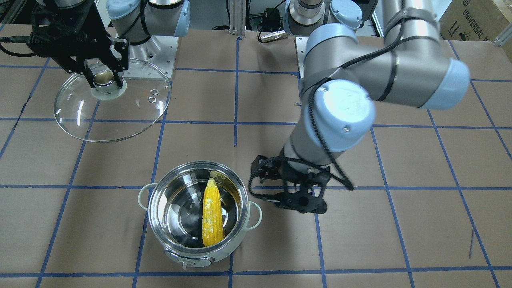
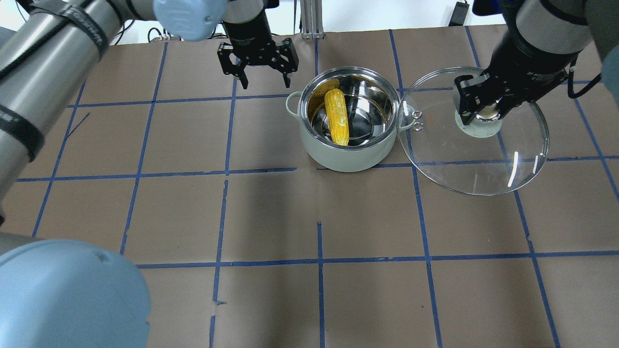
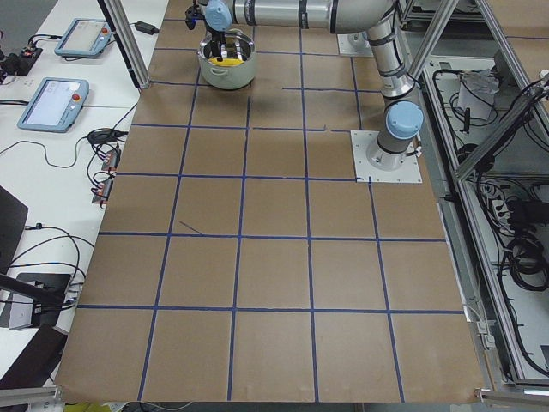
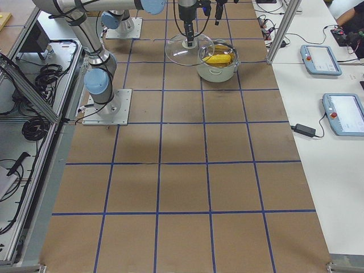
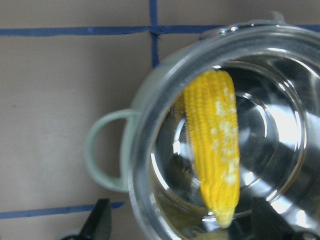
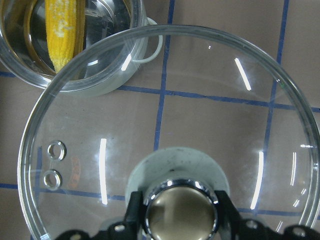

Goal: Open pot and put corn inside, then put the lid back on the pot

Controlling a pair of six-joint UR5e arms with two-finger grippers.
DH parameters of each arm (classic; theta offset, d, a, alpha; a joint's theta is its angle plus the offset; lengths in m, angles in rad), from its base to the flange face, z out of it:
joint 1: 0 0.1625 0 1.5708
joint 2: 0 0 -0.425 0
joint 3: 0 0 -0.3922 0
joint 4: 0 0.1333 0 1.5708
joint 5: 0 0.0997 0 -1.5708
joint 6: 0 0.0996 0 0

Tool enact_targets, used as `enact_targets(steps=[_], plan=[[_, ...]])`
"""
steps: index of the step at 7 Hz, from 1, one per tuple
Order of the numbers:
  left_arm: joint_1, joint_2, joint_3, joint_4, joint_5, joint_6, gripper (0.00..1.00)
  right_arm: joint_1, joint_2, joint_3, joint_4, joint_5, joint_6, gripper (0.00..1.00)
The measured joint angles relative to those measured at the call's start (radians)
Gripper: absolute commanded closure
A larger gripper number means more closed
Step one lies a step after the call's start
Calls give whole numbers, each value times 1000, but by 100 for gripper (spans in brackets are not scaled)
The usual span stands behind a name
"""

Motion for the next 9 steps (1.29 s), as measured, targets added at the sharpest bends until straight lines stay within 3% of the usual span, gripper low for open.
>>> enact_targets(steps=[2, 4, 6, 9], plan=[[113, 229, -181, -61, 46, 88, 0, 7, 9, -4, -17, 11, 14, 95], [146, 434, -293, -122, 134, 92, 0, 13, 60, -17, -45, 40, 59, 95], [146, 514, -344, -127, 138, 91, 0, 35, 144, -36, -96, 49, 117, 95], [147, 539, -420, 12, 86, 94, 0, 140, 293, -128, -145, 39, 223, 95]])
